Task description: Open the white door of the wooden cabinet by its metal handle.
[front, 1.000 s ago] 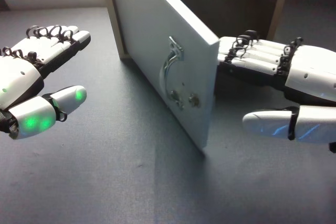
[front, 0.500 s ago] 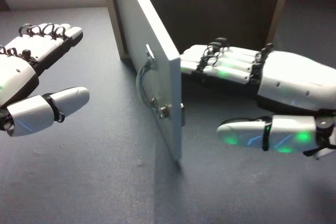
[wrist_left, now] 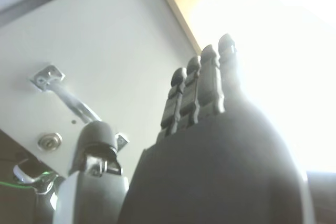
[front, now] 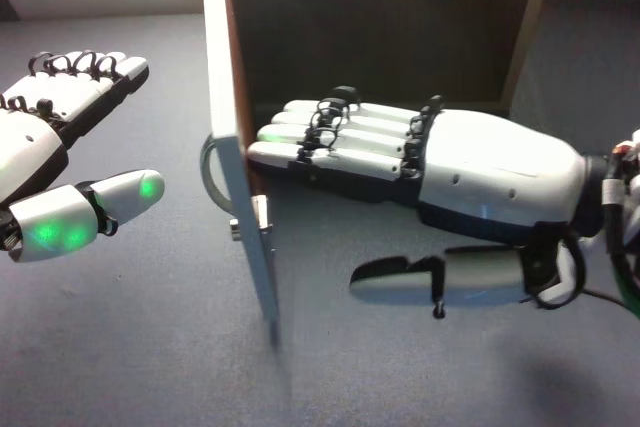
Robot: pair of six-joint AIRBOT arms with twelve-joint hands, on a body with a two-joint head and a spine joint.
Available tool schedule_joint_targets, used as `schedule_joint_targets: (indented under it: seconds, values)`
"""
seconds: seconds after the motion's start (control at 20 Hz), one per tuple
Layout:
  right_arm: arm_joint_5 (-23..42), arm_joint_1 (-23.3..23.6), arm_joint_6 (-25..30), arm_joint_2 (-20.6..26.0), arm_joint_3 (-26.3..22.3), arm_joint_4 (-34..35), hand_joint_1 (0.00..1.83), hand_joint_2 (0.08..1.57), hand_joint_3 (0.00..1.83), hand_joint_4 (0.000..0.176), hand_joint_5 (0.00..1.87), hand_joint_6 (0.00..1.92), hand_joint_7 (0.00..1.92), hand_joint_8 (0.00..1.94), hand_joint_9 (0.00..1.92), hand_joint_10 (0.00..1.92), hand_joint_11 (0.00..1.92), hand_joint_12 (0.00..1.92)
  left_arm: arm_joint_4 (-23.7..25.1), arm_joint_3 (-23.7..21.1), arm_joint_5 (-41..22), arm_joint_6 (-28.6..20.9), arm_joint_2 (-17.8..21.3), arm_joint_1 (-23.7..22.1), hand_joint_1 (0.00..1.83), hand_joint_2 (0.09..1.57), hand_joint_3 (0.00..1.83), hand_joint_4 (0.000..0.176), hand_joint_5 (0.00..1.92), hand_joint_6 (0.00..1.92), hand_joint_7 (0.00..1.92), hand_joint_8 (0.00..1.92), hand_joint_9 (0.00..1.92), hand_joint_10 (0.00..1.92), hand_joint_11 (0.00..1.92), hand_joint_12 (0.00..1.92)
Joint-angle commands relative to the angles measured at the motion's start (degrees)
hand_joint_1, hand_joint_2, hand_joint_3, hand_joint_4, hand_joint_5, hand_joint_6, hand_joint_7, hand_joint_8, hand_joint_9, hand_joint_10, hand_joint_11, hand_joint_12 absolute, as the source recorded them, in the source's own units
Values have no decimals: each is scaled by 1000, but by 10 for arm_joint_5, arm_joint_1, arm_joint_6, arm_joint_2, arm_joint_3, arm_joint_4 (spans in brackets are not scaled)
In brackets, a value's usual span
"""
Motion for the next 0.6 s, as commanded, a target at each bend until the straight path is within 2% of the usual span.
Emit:
schedule_joint_targets:
  seconds: [0.0, 0.1, 0.15, 0.4, 0.5, 0.55]
  values:
    - [64, 9, 5, -3, 0, 18, 671, 1274, 7, 0, 0, 0, 0, 0, 0, 0, 29, 11, -4, 3, -74, 0, 5, -3, 0, 1279, 0, 0, 0, 0, 0, 0, 0, 0, 0, 0]
    - [62, 13, 5, -12, 1, 16, 604, 1316, 15, 0, 0, 0, 0, 0, 0, 0, 38, 14, -4, 3, -74, 0, 4, -3, 0, 1278, 0, 0, 0, 0, 0, 0, 0, 0, 0, 0]
    - [62, 16, 5, -17, 2, 15, 677, 1316, 9, 0, 0, 0, 6, 2, 6, 2, 57, 22, -4, 3, -74, 0, 4, -3, 0, 1278, 0, 0, 0, 0, 0, 0, 0, 0, 0, 0]
    - [62, 25, 5, -32, 4, 10, 635, 1307, 3, 0, 0, 0, 0, 0, 0, 0, 0, 0, -4, 4, -74, 0, 3, -4, 0, 1276, 0, 0, 0, 0, 0, 0, 0, 0, 0, 0]
    - [62, 27, 5, -39, 5, 10, 311, 1421, 39, 0, 0, 0, 0, 0, 0, 0, 0, 0, -4, 5, -72, 0, 2, -4, 0, 1276, 0, 0, 0, 0, 0, 0, 0, 0, 0, 0]
    - [62, 28, 5, -41, 6, 9, 251, 1456, 30, 0, 0, 0, 0, 0, 0, 0, 0, 0, -4, 5, -73, 0, 2, -5, 0, 1275, 0, 0, 0, 0, 0, 0, 0, 0, 0, 0]
